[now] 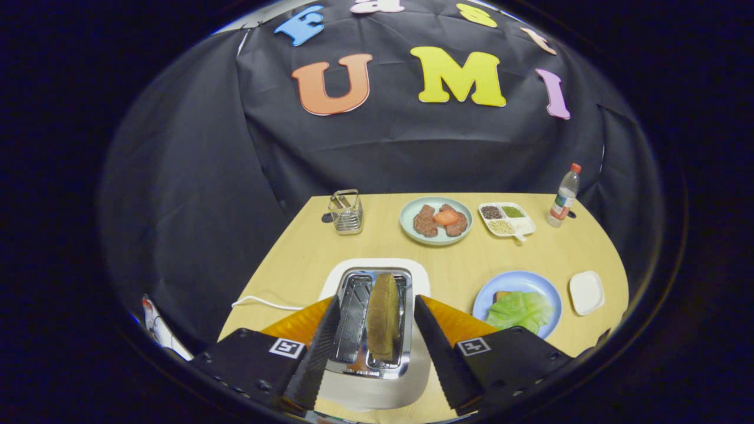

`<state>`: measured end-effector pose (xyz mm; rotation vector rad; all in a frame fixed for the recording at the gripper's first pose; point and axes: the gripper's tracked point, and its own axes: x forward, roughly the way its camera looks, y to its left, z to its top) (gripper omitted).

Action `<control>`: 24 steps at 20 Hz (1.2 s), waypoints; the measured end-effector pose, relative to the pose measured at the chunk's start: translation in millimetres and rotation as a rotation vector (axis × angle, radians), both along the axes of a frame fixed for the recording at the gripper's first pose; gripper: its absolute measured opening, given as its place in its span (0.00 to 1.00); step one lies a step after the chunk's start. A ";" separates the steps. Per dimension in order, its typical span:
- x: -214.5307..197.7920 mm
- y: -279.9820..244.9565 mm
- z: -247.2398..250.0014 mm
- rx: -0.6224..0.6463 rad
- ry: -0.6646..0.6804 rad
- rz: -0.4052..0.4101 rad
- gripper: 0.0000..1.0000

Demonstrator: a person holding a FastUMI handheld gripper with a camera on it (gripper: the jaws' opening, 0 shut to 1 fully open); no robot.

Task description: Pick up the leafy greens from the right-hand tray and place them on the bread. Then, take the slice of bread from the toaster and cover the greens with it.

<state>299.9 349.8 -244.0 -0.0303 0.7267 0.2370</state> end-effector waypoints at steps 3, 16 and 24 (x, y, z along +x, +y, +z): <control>-1.7 -4.5 -0.6 -0.062 -0.007 -0.015 0.50; -15.9 -3.1 64.4 -0.034 -0.039 -0.012 0.04; -9.9 -53.7 171.5 0.021 -0.165 -0.076 0.04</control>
